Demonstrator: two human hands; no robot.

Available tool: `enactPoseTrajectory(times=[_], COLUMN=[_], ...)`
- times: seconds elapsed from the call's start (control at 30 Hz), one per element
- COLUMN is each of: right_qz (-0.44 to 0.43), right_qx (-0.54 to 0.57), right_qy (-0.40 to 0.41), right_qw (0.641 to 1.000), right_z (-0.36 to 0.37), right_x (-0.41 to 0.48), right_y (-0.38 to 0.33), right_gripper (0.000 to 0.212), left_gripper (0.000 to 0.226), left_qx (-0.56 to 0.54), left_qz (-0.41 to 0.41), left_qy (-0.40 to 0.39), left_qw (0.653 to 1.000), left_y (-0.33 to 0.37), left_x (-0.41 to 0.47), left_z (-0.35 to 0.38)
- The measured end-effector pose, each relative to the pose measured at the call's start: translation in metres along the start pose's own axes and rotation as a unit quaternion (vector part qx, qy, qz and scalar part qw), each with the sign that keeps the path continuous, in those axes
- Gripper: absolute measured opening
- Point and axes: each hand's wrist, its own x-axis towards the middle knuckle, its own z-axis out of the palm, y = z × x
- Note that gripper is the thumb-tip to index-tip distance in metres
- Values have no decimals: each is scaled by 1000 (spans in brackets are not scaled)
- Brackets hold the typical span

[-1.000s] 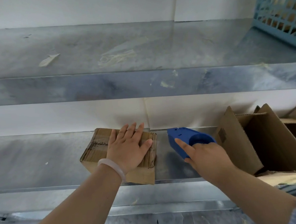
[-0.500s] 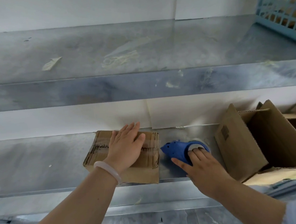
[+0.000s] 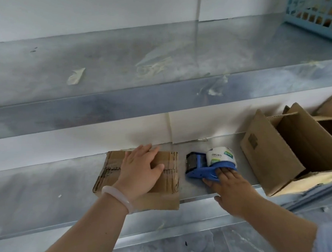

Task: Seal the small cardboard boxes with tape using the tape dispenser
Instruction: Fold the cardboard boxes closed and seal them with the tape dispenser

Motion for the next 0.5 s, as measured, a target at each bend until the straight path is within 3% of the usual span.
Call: enactPoseTrajectory(times=[0.1,0.2,0.23,0.3,0.37,0.4,0.5], right_qz=[34,96,116,137,154,163,190], right_qx=[79,248,326,514,670,711,738], right_qy=[1,104,130,160,115,80,17], right_qw=[996,958,929,831,717,679,648], right_z=[-12,-28,-36,-62,-91,-104,-119], right_x=[-11,-24,-25,-20,-6,1,23], right_y=[-3,-19,-30,-58,-83,-94,-117], right_gripper=[54,47,45,44,48,53,72], left_gripper=[62,68,68,65,67,69,69], left_qx=[35,66,79,87,44,6,-212], left_qz=[-3,-2,-3,-14,-51,-78,-157], left_qy=[22,64,85,131,158,154,92], left_qw=[999,996,993,987,985,985,960], left_y=[-11,-21,-26,-42,-63,-73,-89], left_x=[-7,-13,-15,-21,-28,-31,-37], left_z=[0,-4,-6,-10,-14,-14,-14])
